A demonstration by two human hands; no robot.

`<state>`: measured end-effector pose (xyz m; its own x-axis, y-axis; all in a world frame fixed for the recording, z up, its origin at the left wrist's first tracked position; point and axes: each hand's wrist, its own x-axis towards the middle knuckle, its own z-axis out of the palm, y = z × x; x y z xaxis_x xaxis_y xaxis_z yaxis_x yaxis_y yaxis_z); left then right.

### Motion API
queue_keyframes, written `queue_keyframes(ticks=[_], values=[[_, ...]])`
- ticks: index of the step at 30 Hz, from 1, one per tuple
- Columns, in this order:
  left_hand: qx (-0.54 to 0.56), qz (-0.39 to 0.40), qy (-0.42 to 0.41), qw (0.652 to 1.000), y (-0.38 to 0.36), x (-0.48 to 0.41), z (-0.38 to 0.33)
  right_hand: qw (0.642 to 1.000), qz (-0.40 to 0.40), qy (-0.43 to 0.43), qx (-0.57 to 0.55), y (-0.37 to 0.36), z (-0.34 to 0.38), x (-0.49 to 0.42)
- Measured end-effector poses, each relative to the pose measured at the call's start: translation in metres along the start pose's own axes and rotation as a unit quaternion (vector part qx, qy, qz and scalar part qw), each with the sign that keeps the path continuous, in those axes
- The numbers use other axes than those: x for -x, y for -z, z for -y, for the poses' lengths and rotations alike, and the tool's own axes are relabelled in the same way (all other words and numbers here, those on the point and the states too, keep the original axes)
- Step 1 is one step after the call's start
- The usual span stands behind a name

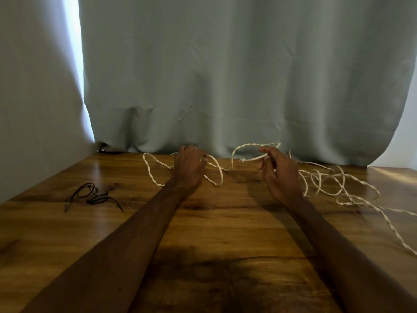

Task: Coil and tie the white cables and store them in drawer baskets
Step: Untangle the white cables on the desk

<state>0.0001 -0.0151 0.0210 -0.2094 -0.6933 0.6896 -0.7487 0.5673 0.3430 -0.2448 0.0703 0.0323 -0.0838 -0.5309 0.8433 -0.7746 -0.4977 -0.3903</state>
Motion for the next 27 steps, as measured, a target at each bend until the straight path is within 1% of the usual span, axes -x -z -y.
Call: queue_keyframes(ticks=[3, 5, 8, 10, 12, 14, 17, 20, 22, 23, 25, 27], values=[[0.057, -0.045, -0.038, 0.997, 0.007, 0.001, -0.014, 0.997, 0.029, 0.012, 0.064, 0.0, 0.0, 0.0], [0.116, -0.043, -0.052, 0.991, 0.008, -0.001, -0.019, 0.995, 0.038, 0.01, 0.087, 0.0, 0.001, 0.001], [0.195, 0.01, -0.037, 0.98, 0.01, -0.005, -0.027, 0.992, 0.052, -0.002, 0.116, 0.0, 0.003, 0.0], [0.222, 0.052, -0.04, 0.973, 0.008, -0.007, -0.032, 0.982, 0.091, -0.028, 0.163, 0.0, 0.001, 0.0], [0.207, 0.086, -0.05, 0.973, 0.005, -0.008, -0.033, 0.96, 0.158, -0.071, 0.221, -0.001, -0.002, 0.002], [0.186, 0.118, -0.053, 0.974, 0.002, -0.008, -0.033, 0.942, 0.193, -0.096, 0.258, 0.0, -0.006, 0.004], [0.191, 0.141, -0.045, 0.97, -0.001, -0.007, -0.031, 0.937, 0.184, -0.09, 0.283, 0.001, -0.01, 0.002], [0.207, 0.139, -0.04, 0.968, 0.0, -0.008, -0.03, 0.945, 0.16, -0.076, 0.273, 0.003, -0.009, 0.001], [0.197, 0.116, -0.043, 0.973, 0.002, -0.006, -0.032, 0.954, 0.143, -0.075, 0.251, 0.005, -0.008, 0.003], [0.172, 0.088, -0.044, 0.98, 0.003, -0.006, -0.033, 0.958, 0.135, -0.073, 0.244, 0.006, -0.008, 0.004], [0.089, 0.028, -0.04, 0.995, 0.004, -0.006, -0.03, 0.963, 0.119, -0.065, 0.233, 0.008, -0.009, 0.005], [-0.031, 0.01, -0.004, 0.999, 0.005, -0.008, -0.027, 0.966, 0.104, -0.066, 0.228, 0.009, -0.009, 0.005]])
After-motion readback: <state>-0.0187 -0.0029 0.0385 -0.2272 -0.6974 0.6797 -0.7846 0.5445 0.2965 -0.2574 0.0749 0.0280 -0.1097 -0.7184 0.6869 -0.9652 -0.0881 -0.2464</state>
